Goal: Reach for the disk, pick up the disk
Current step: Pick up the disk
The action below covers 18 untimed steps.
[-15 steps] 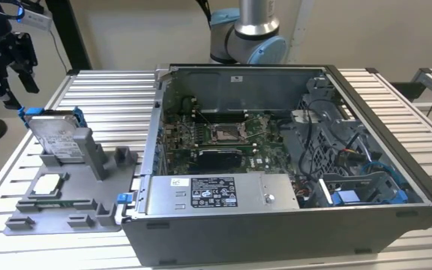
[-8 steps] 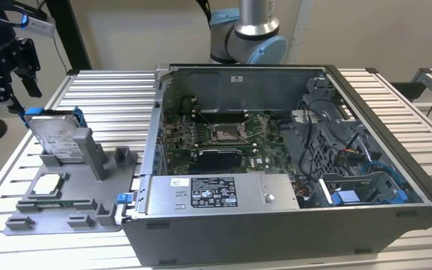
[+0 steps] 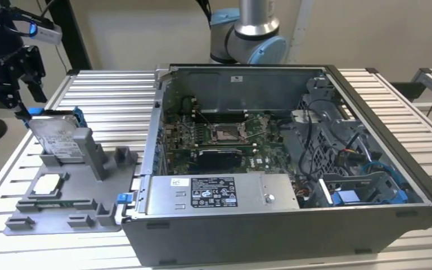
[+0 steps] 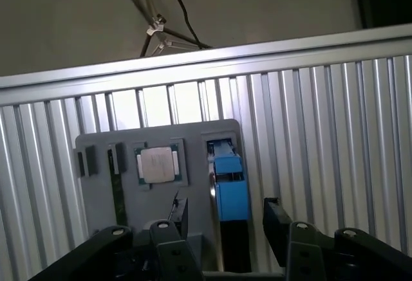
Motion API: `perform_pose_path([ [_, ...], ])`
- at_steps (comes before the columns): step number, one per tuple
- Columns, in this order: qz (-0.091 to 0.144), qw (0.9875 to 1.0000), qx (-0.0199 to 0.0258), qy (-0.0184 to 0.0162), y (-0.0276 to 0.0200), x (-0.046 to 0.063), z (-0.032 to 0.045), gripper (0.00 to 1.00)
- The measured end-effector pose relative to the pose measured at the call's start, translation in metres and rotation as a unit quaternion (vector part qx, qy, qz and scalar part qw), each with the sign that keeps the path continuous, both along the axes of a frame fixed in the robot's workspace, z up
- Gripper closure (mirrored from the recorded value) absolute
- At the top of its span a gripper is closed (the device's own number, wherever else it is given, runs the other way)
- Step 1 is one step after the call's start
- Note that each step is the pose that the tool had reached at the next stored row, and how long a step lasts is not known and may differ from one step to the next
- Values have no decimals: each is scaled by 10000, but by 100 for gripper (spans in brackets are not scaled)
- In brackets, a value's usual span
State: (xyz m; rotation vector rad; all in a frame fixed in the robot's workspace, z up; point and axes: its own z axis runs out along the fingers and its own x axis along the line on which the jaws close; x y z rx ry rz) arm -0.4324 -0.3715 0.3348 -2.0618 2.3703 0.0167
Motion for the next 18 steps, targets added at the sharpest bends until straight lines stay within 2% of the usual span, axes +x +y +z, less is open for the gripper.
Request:
perform_pose_path([
  [18,212,9998,17,-14,-1,2,-327,0],
])
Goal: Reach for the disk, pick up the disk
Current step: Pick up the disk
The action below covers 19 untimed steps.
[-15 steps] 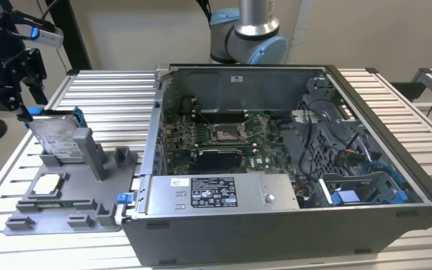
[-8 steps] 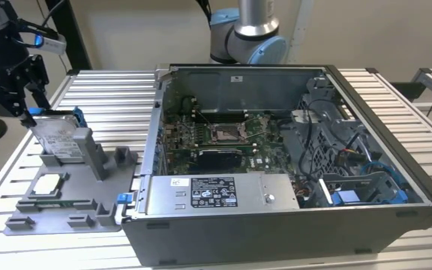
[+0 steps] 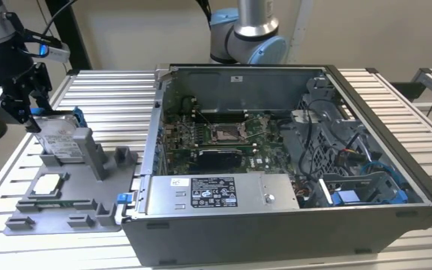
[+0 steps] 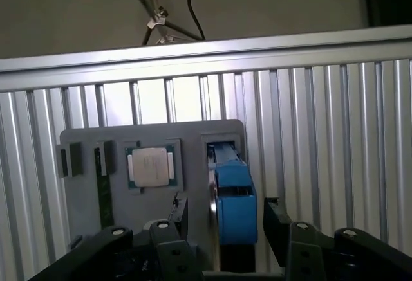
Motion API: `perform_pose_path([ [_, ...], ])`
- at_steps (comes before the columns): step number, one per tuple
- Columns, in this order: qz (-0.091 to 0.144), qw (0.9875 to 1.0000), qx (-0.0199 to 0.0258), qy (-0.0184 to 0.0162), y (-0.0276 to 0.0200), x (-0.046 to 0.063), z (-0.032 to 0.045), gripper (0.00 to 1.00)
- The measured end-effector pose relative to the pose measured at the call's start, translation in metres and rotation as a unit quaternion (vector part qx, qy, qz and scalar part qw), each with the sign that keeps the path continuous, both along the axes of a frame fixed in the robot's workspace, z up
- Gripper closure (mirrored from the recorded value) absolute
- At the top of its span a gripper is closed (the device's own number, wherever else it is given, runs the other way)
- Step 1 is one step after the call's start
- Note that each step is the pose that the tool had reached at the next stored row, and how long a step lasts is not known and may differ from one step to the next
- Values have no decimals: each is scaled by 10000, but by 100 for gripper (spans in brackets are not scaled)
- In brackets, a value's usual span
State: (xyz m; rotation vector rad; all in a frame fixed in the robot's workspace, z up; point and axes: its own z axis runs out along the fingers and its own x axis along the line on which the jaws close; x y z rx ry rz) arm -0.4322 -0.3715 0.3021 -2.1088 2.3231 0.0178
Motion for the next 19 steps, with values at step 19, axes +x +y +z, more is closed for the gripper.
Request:
perform_pose_path([
  [19,97,9999,15,-45,0,-1,-289,0],
])
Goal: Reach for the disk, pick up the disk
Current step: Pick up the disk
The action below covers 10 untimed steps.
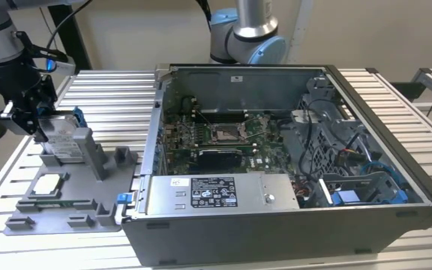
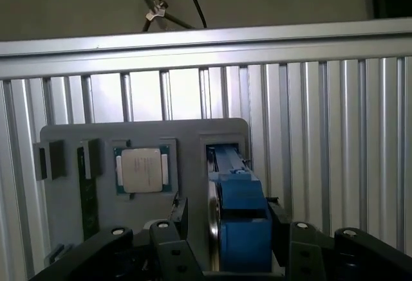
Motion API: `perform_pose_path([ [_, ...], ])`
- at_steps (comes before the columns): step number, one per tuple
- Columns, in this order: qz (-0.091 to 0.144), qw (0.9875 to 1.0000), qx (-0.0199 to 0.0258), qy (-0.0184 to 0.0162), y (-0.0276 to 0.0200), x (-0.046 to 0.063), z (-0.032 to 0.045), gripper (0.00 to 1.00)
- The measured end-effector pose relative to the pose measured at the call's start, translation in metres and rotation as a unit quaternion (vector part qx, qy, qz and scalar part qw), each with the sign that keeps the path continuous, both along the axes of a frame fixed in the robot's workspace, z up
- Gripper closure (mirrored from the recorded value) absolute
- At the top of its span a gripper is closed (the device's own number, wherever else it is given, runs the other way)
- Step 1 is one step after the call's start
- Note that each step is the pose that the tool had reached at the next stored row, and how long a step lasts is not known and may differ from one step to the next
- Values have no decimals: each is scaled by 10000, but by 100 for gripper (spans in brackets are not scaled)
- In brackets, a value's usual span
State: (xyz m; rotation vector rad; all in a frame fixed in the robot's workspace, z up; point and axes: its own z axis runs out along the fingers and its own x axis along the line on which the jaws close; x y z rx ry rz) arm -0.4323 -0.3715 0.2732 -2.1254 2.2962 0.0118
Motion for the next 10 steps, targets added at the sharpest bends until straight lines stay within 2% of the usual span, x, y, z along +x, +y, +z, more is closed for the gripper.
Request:
perform_pose_path([
  [10,0,10000,1,-1,0,0,-34,0],
])
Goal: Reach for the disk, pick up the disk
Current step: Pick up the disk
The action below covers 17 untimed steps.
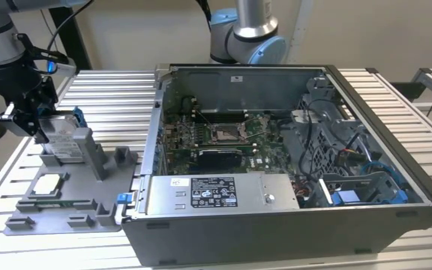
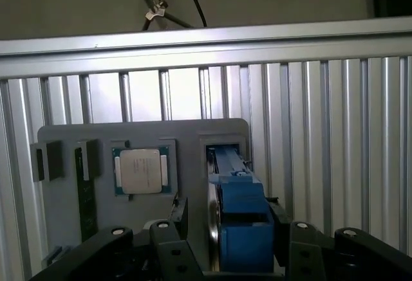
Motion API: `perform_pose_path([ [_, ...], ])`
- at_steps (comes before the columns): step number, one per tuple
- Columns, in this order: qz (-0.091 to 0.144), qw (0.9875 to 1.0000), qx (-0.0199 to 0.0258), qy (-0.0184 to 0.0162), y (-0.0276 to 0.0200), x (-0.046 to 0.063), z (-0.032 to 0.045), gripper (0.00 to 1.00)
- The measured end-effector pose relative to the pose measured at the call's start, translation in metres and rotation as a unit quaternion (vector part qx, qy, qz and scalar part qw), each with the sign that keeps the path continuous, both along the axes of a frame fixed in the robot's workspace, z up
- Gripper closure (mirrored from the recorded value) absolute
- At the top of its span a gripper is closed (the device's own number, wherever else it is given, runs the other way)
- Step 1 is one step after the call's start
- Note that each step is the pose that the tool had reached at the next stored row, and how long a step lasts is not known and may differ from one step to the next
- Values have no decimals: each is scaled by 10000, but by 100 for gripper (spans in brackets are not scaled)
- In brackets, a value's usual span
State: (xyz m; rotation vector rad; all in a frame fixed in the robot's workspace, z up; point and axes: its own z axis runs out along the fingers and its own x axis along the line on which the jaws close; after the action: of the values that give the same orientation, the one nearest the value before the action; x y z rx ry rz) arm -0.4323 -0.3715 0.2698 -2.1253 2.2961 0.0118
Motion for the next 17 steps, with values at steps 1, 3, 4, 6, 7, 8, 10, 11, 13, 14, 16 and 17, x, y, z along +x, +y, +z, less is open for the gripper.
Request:
perform_pose_path([
  [1,0,10000,0,-1,0,0,0,0],
  [3,0,10000,1,-2,0,0,-1,100],
  [4,0,10000,1,-2,0,0,-1,100],
  [6,0,10000,1,-2,0,0,-1,100],
  [7,0,10000,2,-3,0,0,-1,100],
  [8,0,10000,1,-3,0,0,-1,100],
  [10,0,10000,2,-3,0,0,-1,100],
  [11,0,10000,2,-3,0,0,-1,100],
  [13,0,10000,2,-4,0,0,-1,100],
  [14,0,10000,2,-4,0,0,-1,100],
  [16,0,10000,2,-4,0,0,0,100],
  [17,0,10000,2,-4,0,0,-1,100],
])
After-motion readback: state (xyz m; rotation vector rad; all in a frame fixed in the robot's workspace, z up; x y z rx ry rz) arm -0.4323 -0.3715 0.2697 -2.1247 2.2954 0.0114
